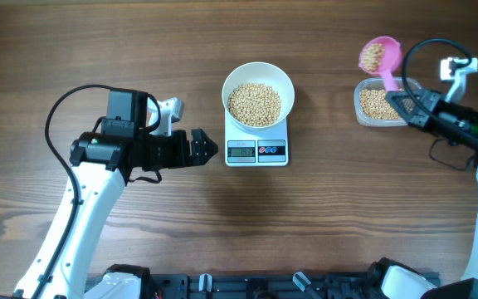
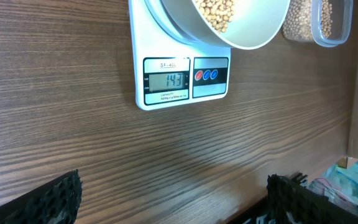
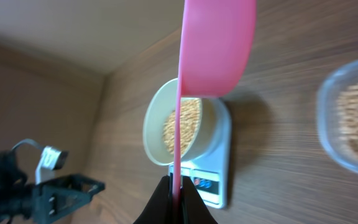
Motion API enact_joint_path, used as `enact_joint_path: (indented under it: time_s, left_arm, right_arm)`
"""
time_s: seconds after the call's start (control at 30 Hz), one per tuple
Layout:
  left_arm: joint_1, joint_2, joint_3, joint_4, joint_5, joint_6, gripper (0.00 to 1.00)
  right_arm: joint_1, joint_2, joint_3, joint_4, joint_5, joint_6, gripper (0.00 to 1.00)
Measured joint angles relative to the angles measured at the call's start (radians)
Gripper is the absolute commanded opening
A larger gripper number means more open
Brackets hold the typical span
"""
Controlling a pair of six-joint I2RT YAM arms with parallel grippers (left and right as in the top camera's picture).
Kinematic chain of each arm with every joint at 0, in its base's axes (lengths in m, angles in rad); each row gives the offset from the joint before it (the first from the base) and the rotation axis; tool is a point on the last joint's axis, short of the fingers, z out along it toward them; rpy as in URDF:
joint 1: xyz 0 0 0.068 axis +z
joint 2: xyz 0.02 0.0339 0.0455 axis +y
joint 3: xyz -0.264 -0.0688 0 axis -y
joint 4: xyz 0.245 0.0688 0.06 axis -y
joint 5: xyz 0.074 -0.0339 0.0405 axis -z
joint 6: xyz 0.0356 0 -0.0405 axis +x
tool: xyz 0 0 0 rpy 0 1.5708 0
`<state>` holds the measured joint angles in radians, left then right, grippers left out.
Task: Scoop item into bowl and weigh 150g on scale
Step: 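Carry the filled scoop left over the white bowl on the scale, then tilt the scoop slowly with the right gripper to trickle soybeans into the bowl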
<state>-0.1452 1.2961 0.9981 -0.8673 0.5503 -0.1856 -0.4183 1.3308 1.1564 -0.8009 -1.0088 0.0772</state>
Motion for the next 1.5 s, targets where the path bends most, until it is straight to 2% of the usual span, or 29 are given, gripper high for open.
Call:
enact_joint_path:
  time_s: [0.33,0.67,1.07,1.5]
  left_arm:
    - [0.000,0.000,0.000,0.000,0.000,0.000,1.00]
    - [0.000,0.000,0.000,0.000,0.000,0.000,1.00]
    - [0.000,0.000,0.000,0.000,0.000,0.000,1.00]
    - [0.000,0.000,0.000,0.000,0.000,0.000,1.00]
  right_arm:
    - [0.245,0.000,0.000,0.074,0.012,0.008,0.04]
    - [0.470,0.000,0.000,0.191,0.153,0.077,0.04]
    - [0.617,0.000,0.000,0.196,0.400,0.094,0.04]
    - [0.686,0.045,0.000,0.197,0.546,0.047,0.04]
